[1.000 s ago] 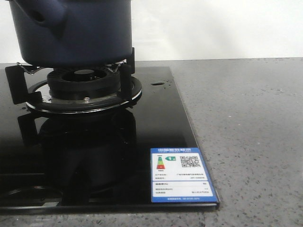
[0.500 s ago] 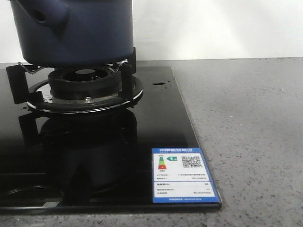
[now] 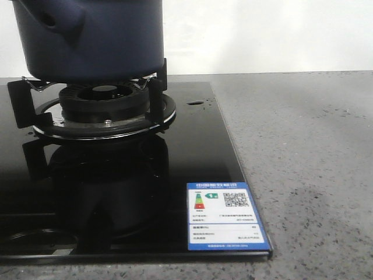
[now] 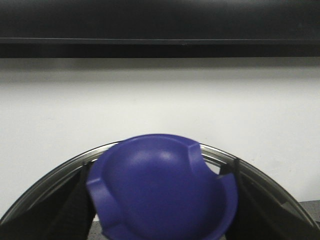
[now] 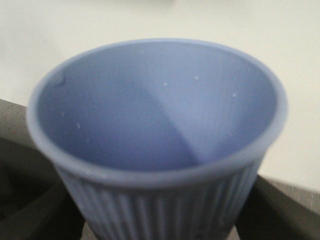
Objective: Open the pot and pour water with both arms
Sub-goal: 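Carry the empty cup back and set it down on the countertop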
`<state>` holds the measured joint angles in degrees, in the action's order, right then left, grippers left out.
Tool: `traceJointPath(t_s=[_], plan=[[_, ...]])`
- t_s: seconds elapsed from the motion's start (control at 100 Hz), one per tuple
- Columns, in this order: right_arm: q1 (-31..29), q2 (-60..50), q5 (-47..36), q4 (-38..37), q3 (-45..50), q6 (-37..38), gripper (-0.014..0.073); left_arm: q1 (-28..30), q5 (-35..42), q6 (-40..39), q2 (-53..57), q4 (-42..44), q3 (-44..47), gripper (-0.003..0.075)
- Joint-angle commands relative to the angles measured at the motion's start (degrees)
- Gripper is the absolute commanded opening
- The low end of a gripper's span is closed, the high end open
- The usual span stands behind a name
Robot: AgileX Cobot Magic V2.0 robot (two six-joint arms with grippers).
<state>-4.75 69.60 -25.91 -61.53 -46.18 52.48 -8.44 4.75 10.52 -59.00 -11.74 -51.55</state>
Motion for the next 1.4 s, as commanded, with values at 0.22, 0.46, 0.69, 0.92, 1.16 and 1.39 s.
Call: traceJointPath(t_s=[0.22,0.46,0.69,0.92,1.16,1.39], plan=[[-11.37,-0.57,-17.58,3.14,11.60,-7.42,0.0331,0.16,6.60,0.03,1.56,0.07,-2.21,0.0358],[-11.25,5.35,-22.97,3.38,14.57,-12.13,0.0329,0.16,6.60,0.03,1.56,0.07,-2.21,0.0358],[-11.25,11.51,-27.12,3.91,14.57,-16.40,0.0300,0.16,6.60,0.03,1.56,0.07,-2.21,0.0358],[-11.25,14.45,-27.97,3.91,14.57,-17.04,0.0294,0.16,6.60,0.03,1.56,0.07,-2.21,0.0358],[-11.25,14.48,-28.19,3.91,14.57,-16.92,0.0318,0.16,6.60,0.03,1.56,0.07,-2.21,0.0358],[-11.25,14.48,-28.19,3.91,14.57,-15.53,0.0632,0.16,6.60,0.03,1.56,0.07,-2.21,0.0358]])
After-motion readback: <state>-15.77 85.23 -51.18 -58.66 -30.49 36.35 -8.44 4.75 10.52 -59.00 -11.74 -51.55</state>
